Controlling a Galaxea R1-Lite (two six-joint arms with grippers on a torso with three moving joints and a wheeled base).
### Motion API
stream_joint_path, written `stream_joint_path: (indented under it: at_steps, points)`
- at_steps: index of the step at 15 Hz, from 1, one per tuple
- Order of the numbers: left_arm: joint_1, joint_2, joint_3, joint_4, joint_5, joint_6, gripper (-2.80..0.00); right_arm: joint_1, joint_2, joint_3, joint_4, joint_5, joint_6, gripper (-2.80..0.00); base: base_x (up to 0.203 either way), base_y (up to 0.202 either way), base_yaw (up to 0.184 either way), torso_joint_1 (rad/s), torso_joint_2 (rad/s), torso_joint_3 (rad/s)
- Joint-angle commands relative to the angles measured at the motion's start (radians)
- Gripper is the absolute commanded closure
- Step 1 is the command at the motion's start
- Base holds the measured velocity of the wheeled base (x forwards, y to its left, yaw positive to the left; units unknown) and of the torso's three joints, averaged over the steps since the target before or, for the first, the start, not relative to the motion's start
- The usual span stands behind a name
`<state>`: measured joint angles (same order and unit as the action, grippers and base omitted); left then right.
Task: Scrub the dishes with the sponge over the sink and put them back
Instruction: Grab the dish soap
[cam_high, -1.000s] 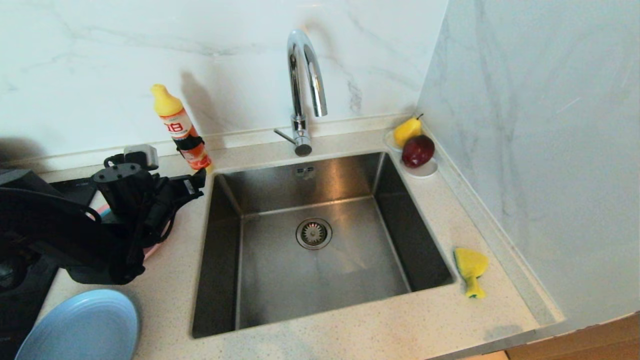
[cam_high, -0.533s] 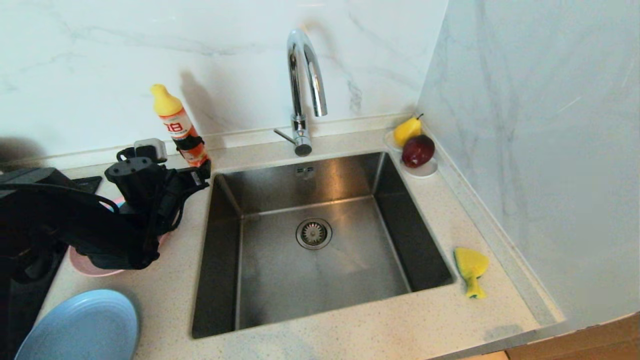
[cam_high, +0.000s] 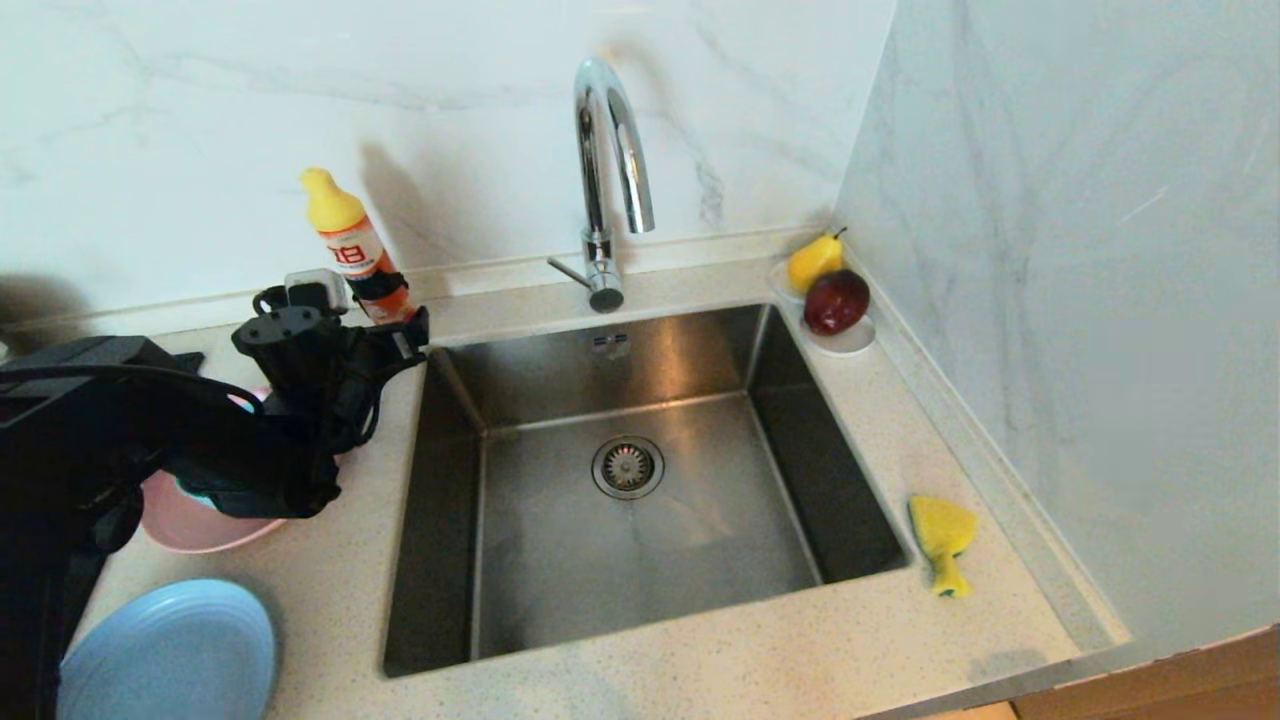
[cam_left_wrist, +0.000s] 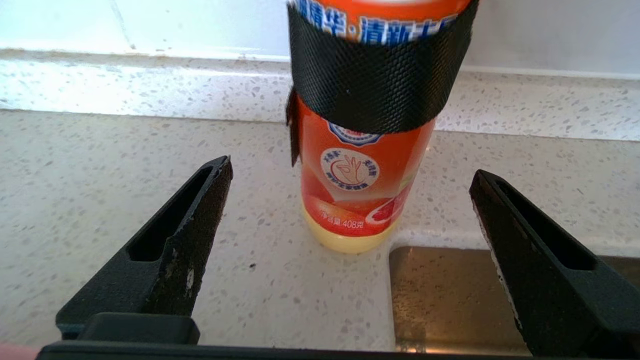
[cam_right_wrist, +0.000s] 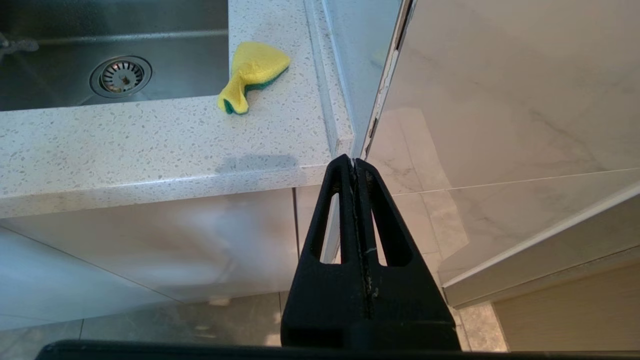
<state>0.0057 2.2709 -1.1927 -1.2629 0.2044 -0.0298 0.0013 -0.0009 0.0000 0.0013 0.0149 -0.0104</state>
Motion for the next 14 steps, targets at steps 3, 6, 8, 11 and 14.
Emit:
stream_joint_path:
  at_steps: [3, 6, 8, 11, 14]
  points:
    - [0.0, 0.026, -0.054, 0.018, 0.001, -0.001, -2.8, 0.0, -0.001, 0.0, 0.0, 0.0, 0.0, 0.0, 0.0, 0.0, 0.0, 0.0, 0.0, 0.0]
    - [0.0, 0.043, -0.082, 0.03, 0.001, -0.001, -2.8, 0.0, -0.001, 0.0, 0.0, 0.0, 0.0, 0.0, 0.0, 0.0, 0.0, 0.0, 0.0, 0.0]
    - [0.0, 0.058, -0.103, 0.033, 0.001, -0.001, -2.8, 0.0, -0.001, 0.0, 0.0, 0.0, 0.0, 0.0, 0.0, 0.0, 0.0, 0.0, 0.0, 0.0]
    - [0.0, 0.07, -0.133, 0.04, 0.003, -0.001, -2.8, 0.0, -0.001, 0.0, 0.0, 0.0, 0.0, 0.0, 0.0, 0.0, 0.0, 0.0, 0.0, 0.0]
    - [0.0, 0.062, -0.143, 0.051, 0.003, -0.001, -2.8, 0.0, -0.001, 0.0, 0.0, 0.0, 0.0, 0.0, 0.0, 0.0, 0.0, 0.0, 0.0, 0.0]
